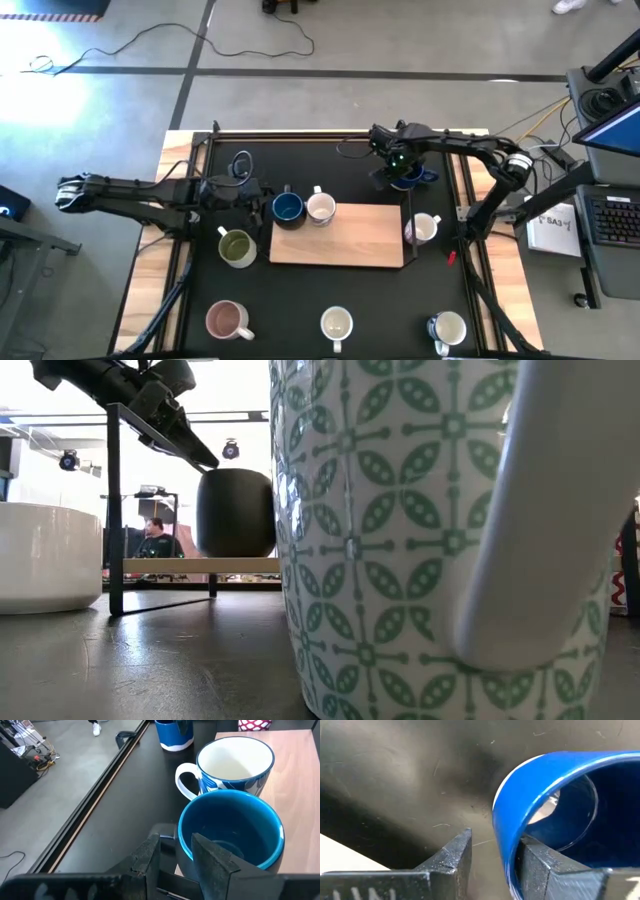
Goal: Place coffee mugs
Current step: Put the dark blue mug on the shelf
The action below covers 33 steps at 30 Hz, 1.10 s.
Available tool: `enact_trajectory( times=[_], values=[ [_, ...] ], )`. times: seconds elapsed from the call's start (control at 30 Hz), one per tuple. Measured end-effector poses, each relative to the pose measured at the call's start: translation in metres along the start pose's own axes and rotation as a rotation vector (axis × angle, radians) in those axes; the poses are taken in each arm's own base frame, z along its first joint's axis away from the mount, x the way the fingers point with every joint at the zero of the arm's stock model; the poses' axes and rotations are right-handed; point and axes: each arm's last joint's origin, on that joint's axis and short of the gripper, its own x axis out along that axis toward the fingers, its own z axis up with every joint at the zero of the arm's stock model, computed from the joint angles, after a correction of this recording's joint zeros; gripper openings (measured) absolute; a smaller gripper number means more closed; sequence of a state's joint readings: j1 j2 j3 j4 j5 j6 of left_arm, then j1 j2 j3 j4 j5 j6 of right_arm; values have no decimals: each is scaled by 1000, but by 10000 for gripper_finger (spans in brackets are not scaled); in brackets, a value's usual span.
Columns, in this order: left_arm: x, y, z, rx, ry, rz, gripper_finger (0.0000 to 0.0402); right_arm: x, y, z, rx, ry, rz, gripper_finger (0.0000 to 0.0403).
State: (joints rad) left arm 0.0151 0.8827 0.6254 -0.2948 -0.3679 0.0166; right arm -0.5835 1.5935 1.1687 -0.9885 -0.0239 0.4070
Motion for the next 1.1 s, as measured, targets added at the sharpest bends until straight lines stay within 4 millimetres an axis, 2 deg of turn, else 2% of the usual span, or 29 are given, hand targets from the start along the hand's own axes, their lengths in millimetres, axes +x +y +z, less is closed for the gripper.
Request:
enact_trajectory(
  times=[0.17,0.43,0.77,0.9,1.1],
  values=[
    [-1,0,0,-5,1,0,96,3,0,1,-7,7,-8,85],
    [-2,1,0,-4,-9,0,96,-3,-1,0,-19,-18,-15,19],
    [-4,2,8,-34,-90,2,96,-6,-4,2,-60,-23,-19,16],
    [-5,2,12,-47,-124,2,96,-18,-2,9,-103,-74,-26,15],
    [-8,3,15,-60,-157,3,96,-49,4,22,-188,-151,-7,15]
  ],
)
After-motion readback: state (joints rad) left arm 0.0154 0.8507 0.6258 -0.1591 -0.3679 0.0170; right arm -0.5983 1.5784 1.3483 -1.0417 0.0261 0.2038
